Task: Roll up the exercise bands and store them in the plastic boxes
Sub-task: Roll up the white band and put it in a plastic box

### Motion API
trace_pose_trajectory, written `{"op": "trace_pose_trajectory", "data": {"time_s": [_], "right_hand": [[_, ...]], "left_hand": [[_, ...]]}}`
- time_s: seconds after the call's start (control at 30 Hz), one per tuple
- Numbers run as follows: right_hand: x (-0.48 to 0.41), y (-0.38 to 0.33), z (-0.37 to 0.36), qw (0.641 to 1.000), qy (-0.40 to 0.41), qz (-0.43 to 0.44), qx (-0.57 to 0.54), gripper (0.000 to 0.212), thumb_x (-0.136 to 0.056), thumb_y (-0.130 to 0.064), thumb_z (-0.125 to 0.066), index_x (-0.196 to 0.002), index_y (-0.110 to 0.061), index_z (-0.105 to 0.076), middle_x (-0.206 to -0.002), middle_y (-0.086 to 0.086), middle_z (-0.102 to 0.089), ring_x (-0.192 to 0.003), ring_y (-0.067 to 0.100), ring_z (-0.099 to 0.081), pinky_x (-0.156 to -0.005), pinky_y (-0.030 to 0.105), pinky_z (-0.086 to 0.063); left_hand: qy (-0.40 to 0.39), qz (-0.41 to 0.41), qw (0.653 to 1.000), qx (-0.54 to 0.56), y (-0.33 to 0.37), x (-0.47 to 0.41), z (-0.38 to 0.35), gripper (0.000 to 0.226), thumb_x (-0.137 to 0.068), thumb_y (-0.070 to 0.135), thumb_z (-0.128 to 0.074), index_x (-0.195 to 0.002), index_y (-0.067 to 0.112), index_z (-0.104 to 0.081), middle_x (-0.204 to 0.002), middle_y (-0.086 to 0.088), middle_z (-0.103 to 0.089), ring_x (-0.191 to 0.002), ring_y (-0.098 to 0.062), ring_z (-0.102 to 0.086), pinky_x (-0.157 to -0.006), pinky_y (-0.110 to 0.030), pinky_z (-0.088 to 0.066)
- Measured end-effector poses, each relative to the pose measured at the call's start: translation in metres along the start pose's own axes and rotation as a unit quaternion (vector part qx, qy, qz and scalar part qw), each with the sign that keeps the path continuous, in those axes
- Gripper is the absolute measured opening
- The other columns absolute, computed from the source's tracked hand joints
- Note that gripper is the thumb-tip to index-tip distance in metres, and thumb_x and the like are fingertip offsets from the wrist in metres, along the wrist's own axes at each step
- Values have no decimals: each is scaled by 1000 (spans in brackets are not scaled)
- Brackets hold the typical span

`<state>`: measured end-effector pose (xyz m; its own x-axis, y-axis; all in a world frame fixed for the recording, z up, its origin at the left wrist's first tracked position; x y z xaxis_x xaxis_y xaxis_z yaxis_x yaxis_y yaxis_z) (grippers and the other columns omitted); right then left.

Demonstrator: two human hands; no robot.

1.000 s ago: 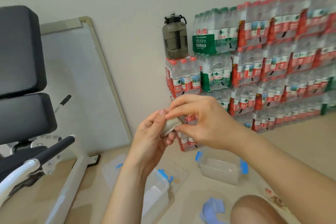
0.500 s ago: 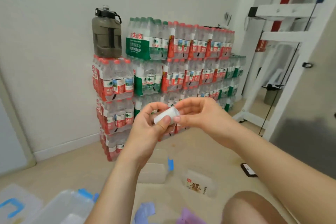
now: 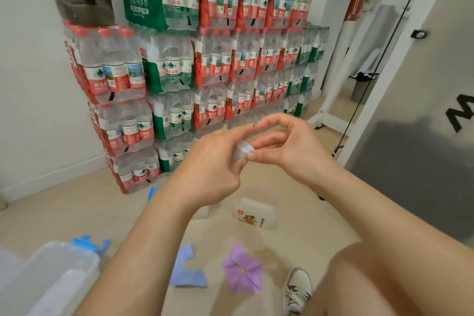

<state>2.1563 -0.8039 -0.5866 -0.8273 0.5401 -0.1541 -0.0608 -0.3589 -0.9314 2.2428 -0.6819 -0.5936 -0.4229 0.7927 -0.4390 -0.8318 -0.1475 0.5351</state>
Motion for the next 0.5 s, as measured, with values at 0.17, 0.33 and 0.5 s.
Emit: {"op": "trace_pose_trajectory", "data": {"time_s": [0.17, 0.33, 0.5], "right_hand": [[-13, 42, 19, 987, -117, -41, -106, 62, -68, -1, -80, -119, -22, -51, -92, 4, -71, -88, 16, -67, -83, 28, -55], [0, 79, 47, 953, -279, -61, -105, 58, -74, 6, -74, -124, -18, -57, -116, 13, -67, -97, 25, -68, -87, 29, -55], [4, 114, 92, 965, -192, -31, -178, 40, -73, 3, -76, -109, -14, -70, -104, 14, -73, -96, 23, -69, -84, 26, -55]], "left_hand": [[8, 40, 999, 20, 4, -7, -26, 36, -83, 11, -68, -116, 24, -63, -107, 4, -64, -98, -13, -61, -87, -33, -52], [33, 146, 947, 286, 29, -13, -64, 33, -74, -5, -73, -96, 18, -65, -91, 2, -72, -83, -13, -71, -72, -21, -54], [19, 158, 939, 304, 46, -29, -104, 33, -67, -9, -75, -91, 7, -60, -88, -1, -74, -83, -14, -71, -69, -23, -56]]}}
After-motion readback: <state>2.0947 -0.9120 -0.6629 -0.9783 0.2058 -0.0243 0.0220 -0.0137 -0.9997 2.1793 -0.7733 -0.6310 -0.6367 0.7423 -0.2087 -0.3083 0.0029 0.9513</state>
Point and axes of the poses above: each hand's wrist, its own x-axis away from the middle knuckle, its own z-axis out of the back of the hand, y = z × x, the point moved 4 cm from there along -x, towards the middle knuckle
